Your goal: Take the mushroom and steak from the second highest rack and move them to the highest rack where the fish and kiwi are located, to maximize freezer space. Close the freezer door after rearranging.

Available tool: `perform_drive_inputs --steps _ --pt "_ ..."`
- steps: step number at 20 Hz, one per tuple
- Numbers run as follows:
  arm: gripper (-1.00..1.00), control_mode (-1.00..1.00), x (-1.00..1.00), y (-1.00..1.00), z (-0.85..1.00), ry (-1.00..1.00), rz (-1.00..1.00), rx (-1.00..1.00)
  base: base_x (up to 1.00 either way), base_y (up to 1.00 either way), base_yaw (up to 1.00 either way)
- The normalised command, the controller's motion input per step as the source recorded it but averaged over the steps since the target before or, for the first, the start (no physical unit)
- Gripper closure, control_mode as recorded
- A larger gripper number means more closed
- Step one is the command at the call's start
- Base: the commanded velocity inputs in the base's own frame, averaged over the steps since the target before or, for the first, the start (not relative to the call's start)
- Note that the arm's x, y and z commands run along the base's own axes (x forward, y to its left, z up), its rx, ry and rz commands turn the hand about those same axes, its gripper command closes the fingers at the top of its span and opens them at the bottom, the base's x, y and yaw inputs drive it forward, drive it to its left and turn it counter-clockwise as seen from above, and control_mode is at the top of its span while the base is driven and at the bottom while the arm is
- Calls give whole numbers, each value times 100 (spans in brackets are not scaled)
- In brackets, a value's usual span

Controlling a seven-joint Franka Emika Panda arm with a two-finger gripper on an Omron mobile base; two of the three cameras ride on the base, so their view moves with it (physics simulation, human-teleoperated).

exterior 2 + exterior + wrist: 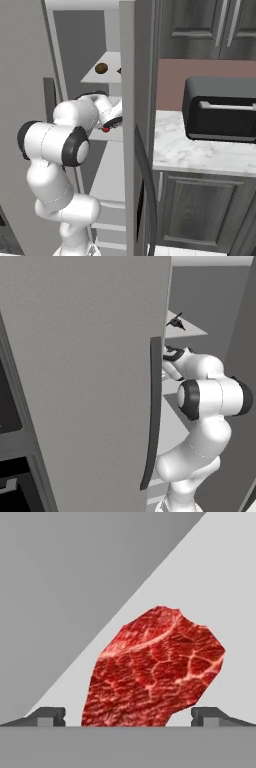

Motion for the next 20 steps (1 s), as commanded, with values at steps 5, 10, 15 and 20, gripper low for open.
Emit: perform_drive_inputs --steps 5,10,15,20 --pt "-100 -100 -17 29 -47 -1 0 0 0 0 0" --pt "-100 -100 -11 40 -83 0 0 -6 0 0 0" --pt "-100 -100 0 46 -84 -4 0 -8 0 0 0" --pt "100 -100 -2 43 -78 -7 0 -7 0 0 0"
